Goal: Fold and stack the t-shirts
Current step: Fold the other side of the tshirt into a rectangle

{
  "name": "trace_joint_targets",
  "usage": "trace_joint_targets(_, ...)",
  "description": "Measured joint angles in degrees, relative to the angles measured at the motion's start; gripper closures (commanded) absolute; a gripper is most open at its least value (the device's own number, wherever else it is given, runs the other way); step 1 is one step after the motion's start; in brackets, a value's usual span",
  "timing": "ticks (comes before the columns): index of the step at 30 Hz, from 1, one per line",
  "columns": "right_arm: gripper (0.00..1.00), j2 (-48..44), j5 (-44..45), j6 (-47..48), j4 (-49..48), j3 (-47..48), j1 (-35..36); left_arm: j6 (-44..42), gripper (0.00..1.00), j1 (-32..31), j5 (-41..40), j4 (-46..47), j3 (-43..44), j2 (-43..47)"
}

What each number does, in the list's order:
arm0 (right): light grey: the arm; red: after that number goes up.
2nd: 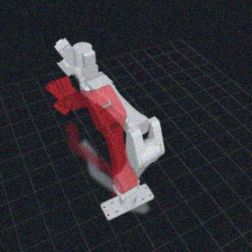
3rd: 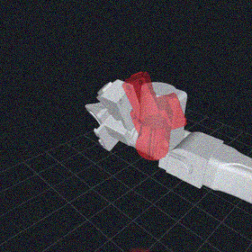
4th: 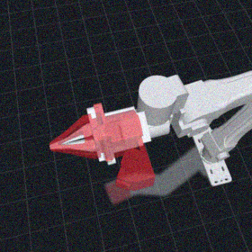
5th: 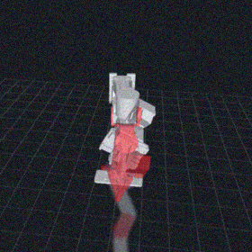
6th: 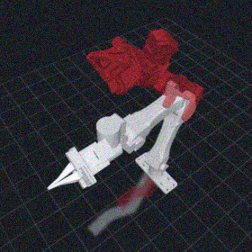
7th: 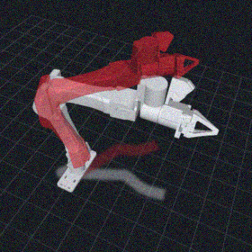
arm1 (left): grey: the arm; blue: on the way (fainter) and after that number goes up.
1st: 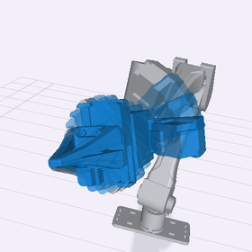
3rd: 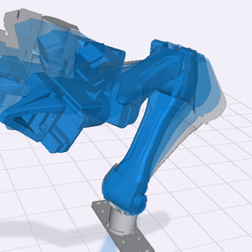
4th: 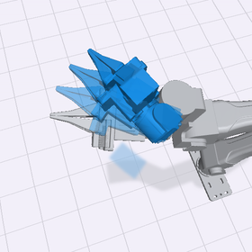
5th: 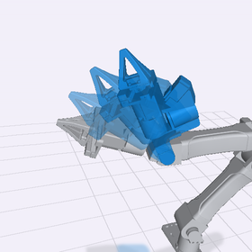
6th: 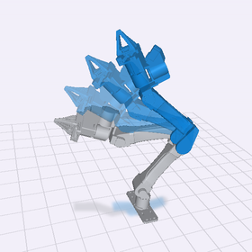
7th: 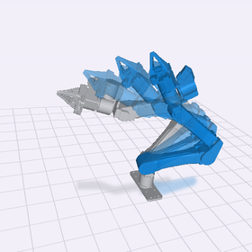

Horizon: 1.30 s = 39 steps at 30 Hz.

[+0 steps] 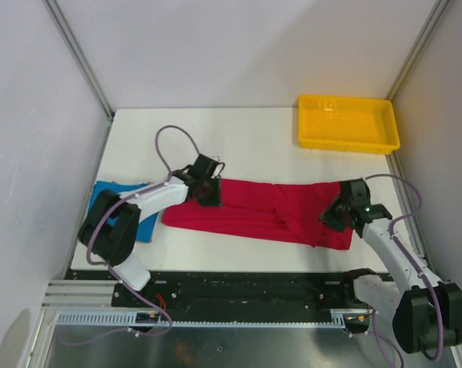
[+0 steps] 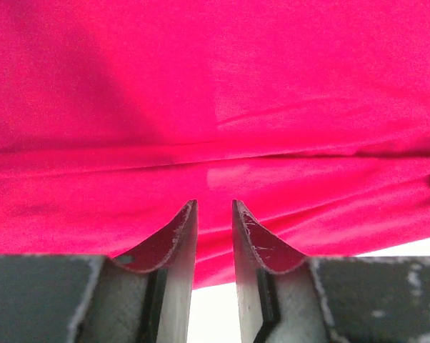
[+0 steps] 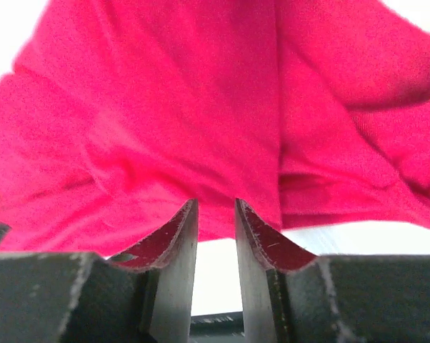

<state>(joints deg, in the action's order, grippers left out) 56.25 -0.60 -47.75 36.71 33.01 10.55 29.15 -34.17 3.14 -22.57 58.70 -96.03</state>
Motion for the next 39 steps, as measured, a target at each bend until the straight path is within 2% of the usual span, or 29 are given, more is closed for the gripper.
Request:
trace_joint_targets(5, 0.68, 5.1, 1.4, 1.1, -3.7, 6.2, -7.8, 2.6, 0.68, 7.5, -1.8, -0.2, -5.1, 6.1)
trace_joint_targets(12, 0.64, 17.4, 3.0, 1.4, -13.1, 7.0, -16.5, 6.0, 0.69, 15.4, -1.5, -0.5, -7.4, 7.5)
trace_joint_targets(18, 0.60, 23.7, 3.1, 2.2, -21.2, 8.2, -18.1, 8.4, 0.69, 17.9, -1.3, -0.2, -7.8, 7.2)
trace_joint_targets(27, 0.59, 27.8, 2.6, 3.7, -30.0, 8.7, -18.4, 10.0, 0.69, 19.9, -1.4, -0.3, -9.7, 5.9)
trace_joint_targets(35, 0.61, 33.2, 0.0, 4.3, -35.1, 9.2, -18.9, 10.4, 0.69, 20.3, -1.5, -0.2, -9.8, 5.6)
trace_joint_targets(39, 0.65, 33.6, -0.5, 4.3, -35.8, 9.2, -18.9, 10.5, 0.70, 20.5, -1.5, -0.2, -10.0, 5.3)
